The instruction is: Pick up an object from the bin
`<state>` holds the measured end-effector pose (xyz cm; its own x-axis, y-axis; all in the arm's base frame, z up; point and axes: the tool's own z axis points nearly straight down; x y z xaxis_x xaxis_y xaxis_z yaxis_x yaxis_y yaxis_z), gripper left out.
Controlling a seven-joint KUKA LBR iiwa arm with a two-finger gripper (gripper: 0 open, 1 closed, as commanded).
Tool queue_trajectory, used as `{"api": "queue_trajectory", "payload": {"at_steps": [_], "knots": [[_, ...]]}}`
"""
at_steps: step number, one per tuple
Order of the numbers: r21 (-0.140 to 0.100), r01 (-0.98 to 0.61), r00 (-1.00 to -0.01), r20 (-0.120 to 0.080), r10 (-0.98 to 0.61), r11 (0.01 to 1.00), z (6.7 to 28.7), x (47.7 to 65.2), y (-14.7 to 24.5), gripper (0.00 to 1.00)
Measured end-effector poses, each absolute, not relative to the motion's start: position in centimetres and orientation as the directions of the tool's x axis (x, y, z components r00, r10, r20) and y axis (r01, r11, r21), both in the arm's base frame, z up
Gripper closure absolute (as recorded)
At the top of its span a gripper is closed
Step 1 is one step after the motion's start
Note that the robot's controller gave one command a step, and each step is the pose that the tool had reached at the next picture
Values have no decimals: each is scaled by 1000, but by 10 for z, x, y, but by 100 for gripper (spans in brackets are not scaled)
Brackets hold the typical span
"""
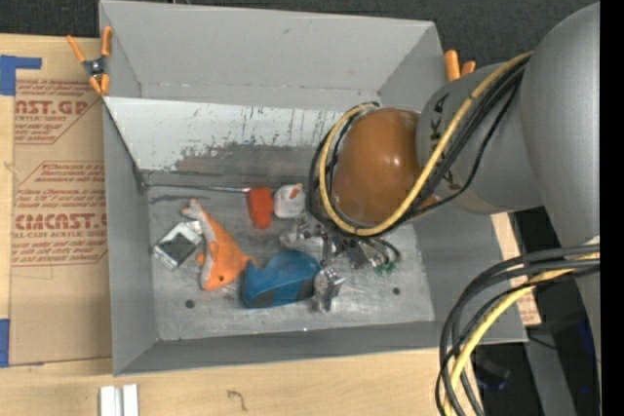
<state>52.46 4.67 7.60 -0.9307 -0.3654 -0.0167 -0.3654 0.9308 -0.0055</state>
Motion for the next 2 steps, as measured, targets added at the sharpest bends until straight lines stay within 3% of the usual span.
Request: {"api": "queue_trajectory", "payload": {"at_steps": [1,2], "knots": [[3,-305,-952,1,-305,952,110,518,53,100],[0,-279,-960,0,-279,960,267,514,61,100]]}}
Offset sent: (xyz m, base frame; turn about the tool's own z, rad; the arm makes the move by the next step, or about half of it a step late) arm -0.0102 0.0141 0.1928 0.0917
